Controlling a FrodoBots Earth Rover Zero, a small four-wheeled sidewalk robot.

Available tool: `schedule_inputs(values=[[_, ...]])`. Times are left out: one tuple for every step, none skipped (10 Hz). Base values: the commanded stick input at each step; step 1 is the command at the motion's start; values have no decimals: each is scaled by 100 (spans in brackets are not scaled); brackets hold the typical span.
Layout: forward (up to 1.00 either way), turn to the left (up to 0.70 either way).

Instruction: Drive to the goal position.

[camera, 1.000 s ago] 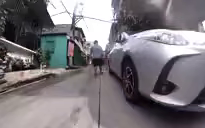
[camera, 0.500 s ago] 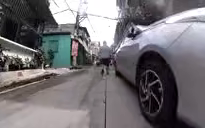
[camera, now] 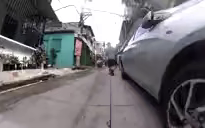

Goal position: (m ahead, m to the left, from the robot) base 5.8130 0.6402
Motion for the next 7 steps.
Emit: schedule_inputs(values=[[100, 0], [100, 0], [100, 0], [100, 0], [100, 0], [100, 0], [100, 0]])
